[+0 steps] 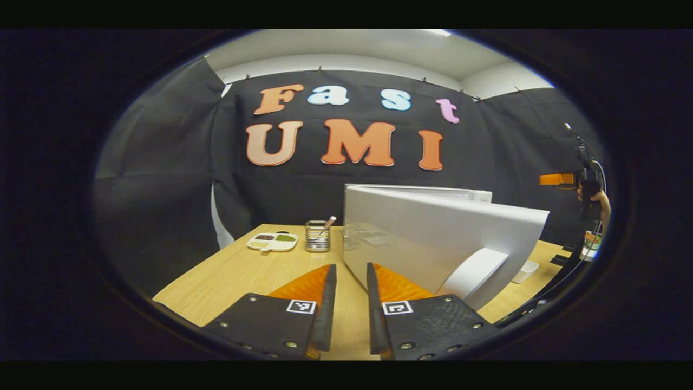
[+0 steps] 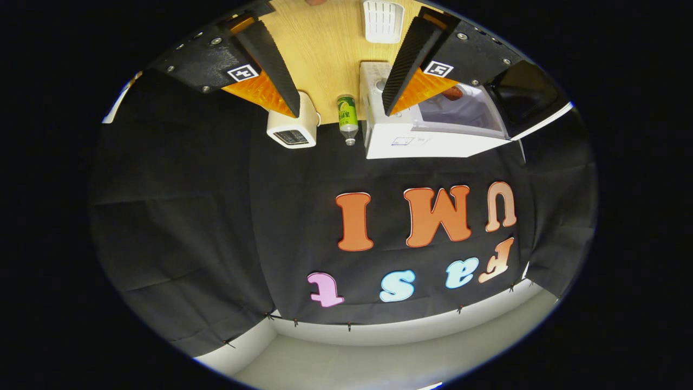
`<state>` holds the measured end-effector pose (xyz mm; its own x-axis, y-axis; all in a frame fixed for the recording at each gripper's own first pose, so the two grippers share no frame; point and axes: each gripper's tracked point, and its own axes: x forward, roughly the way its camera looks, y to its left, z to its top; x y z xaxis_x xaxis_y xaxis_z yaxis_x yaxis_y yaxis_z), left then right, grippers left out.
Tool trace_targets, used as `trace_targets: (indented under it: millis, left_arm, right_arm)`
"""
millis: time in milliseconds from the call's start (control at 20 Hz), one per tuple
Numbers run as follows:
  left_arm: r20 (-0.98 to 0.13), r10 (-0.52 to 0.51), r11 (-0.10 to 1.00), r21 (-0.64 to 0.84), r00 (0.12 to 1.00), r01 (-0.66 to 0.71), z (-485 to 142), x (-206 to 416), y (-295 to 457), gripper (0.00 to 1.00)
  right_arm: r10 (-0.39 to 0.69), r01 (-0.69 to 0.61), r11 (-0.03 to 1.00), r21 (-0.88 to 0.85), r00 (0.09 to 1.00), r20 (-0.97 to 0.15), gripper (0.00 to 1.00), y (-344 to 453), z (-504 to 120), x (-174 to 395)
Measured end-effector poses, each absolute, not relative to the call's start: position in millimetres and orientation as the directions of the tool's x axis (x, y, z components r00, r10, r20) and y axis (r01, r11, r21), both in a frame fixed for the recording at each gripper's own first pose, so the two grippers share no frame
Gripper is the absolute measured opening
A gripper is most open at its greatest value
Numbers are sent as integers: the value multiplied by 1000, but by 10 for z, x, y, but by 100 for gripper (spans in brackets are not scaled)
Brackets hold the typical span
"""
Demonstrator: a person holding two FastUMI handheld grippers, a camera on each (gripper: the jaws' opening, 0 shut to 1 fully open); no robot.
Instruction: Open the microwave oven with the left hand, put the food in, and close the microwave oven.
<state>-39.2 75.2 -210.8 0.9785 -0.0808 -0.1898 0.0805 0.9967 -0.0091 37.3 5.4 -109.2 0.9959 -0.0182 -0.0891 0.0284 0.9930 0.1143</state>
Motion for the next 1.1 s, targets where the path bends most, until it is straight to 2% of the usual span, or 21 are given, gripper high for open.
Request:
trace_targets:
  millis: [150, 500, 800, 1100]
  left_arm:
    - [-181, -117, 993, 15, 977, 121, -2060, -298, 504, 7]
    - [-205, -260, 965, -13, 944, 263, -2140, -57, -251, 7]
    - [-231, -297, 954, -103, 926, 280, -2241, 269, -656, 8]
    - [-216, -308, 951, -105, 927, 292, -2197, 722, -951, 7]
  right_arm:
    - [-33, 43, 992, 118, 995, -90, 94, -116, -1108, 325]
    - [-79, 90, 989, 117, 992, -95, 95, -500, -1140, 305]
    - [-118, 129, 986, 106, 987, -105, 95, -806, -1197, 254]
    - [-160, 173, 977, 129, 982, -105, 94, -1045, -1233, 210]
